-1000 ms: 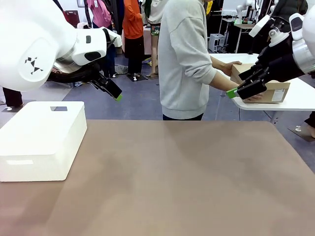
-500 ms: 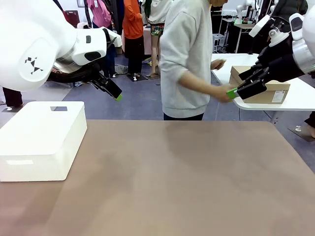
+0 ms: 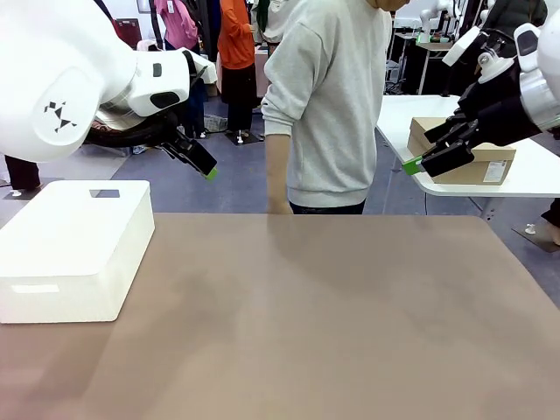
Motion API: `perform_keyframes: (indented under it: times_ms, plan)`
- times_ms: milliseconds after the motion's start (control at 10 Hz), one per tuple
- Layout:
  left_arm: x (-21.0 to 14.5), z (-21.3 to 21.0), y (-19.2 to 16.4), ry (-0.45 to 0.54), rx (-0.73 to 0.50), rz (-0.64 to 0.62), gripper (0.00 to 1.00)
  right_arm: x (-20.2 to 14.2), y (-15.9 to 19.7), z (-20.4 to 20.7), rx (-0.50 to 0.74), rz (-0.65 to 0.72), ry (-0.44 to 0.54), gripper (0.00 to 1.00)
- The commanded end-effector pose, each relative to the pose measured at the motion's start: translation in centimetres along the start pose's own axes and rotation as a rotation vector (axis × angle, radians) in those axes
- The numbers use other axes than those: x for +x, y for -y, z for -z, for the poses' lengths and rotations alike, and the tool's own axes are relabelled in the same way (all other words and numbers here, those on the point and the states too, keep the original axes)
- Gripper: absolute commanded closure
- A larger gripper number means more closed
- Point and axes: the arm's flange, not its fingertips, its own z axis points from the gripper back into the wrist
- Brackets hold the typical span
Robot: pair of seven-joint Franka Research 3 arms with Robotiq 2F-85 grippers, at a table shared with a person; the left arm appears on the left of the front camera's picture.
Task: Pack the shoes into the box.
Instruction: Press down on the lid of the Shoes Box.
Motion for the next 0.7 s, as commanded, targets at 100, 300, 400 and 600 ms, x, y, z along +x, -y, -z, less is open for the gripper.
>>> perform_keyframes:
  times_ms: [100,300,400,600]
  plan:
    - [-0.04,-0.15,-0.14,-0.006,0.006,-0.001,0.0,0.02,0.08,-0.09,0.002,0.0,0.003,0.0]
    - [-0.04,-0.15,-0.14,-0.006,0.006,-0.001,0.0,0.02,0.08,-0.09,0.002,0.0,0.003,0.0]
    - [-0.04,-0.15,-0.14,-0.006,0.006,-0.001,0.0,0.02,0.08,-0.09,0.002,0.0,0.003,0.0]
    - [-0.04,-0.15,-0.14,-0.006,0.006,-0.001,0.0,0.02,0.08,-0.09,0.002,0.0,0.003,0.0]
